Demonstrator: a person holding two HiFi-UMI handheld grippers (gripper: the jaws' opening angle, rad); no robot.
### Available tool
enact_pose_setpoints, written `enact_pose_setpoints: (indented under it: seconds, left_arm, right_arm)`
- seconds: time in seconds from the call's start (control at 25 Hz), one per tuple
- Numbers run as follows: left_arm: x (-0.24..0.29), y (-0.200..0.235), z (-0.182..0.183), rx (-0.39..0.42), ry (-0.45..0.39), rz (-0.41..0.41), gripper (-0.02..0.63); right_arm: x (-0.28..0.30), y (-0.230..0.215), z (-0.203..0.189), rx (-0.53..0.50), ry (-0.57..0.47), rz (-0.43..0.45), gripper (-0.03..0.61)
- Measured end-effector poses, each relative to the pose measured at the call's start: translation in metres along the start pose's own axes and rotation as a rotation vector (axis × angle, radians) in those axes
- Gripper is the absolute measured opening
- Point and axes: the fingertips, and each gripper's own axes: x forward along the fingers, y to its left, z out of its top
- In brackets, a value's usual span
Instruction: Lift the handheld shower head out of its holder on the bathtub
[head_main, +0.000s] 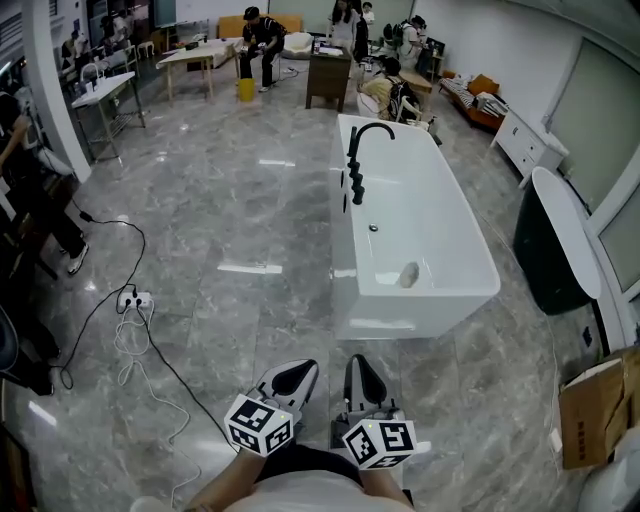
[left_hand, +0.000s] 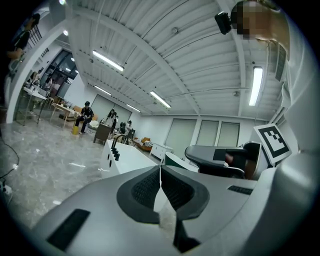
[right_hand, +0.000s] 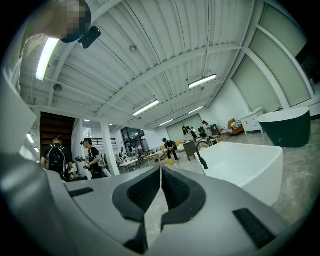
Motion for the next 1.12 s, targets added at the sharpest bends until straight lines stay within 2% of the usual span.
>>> enact_pose_setpoints:
  seconds: [0.4,0.76,1.12]
  left_arm:
    - [0.065,0.075,0.053,-0.008,0.0,-0.033,0.014]
    - [0.12,0.138,0.097,0.018,0.006,-0.071,0.014]
    - [0.158,0.194,0.114,0.03,0.017,-0.076,0.014]
  right_arm:
    - [0.104,-0.015,0.023,-0.008,-0.005,-0.026,0.018]
    - [0.194,-0.027,0.042,-0.019,-0.021,-0.062,0.018]
    - [0.258,-0.04,0.038,-0.007,-0.031,-0.09,0.018]
